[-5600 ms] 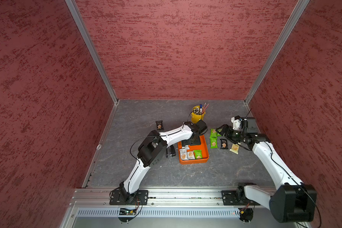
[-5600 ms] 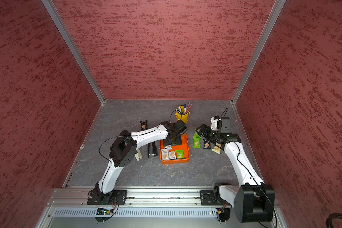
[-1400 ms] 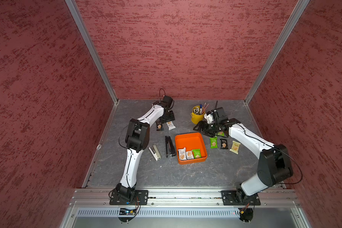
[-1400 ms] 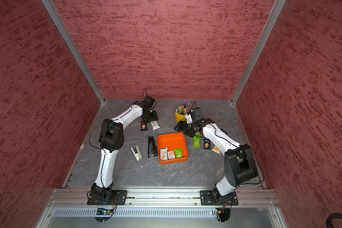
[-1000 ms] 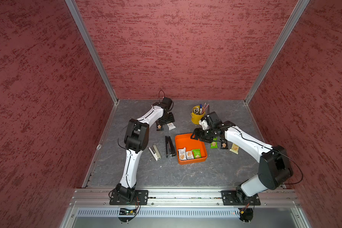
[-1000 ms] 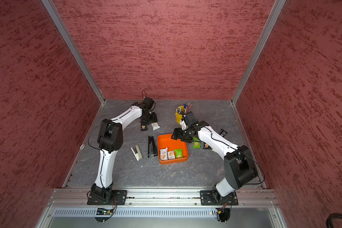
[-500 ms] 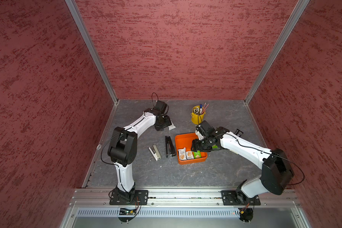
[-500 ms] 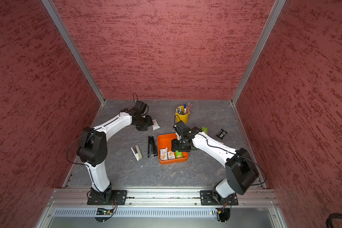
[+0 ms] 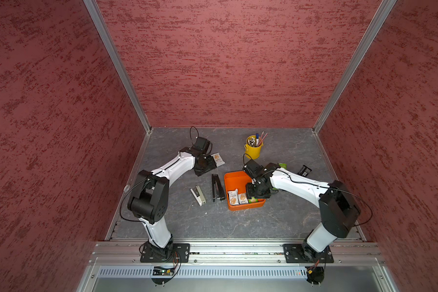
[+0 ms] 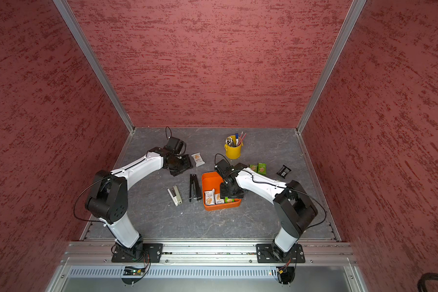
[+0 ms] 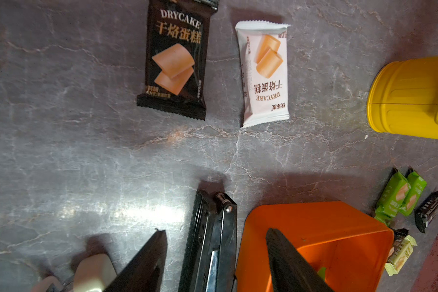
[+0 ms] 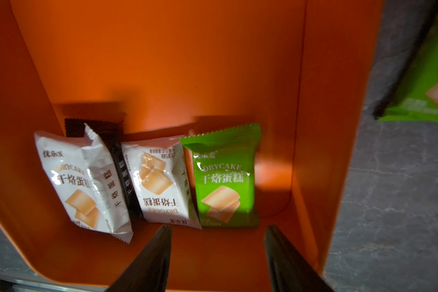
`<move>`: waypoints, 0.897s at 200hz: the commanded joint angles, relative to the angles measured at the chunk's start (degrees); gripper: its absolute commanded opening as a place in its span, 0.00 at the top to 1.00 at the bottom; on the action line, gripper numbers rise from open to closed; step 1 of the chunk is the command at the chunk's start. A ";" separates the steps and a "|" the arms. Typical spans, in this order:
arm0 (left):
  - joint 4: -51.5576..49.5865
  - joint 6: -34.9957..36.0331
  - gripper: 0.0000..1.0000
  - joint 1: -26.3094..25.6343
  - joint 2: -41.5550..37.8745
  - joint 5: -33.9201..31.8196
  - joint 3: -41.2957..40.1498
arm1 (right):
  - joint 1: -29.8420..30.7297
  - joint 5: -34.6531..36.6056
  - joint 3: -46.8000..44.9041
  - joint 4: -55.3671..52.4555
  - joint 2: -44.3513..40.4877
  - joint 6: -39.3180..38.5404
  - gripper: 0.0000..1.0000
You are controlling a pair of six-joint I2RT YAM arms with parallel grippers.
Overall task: Take the cookies out of the storage box
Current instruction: Pick up the cookie from the storage box.
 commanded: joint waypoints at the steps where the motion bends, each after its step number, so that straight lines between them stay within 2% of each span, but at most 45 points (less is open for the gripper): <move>1: 1.00 0.91 0.34 0.79 -1.39 -0.46 -0.35 | 0.60 3.01 2.29 -1.58 1.75 1.16 0.37; 179: -2.10 3.36 0.34 3.17 1.03 1.02 2.53 | 0.80 7.47 6.03 2.09 12.88 0.55 0.35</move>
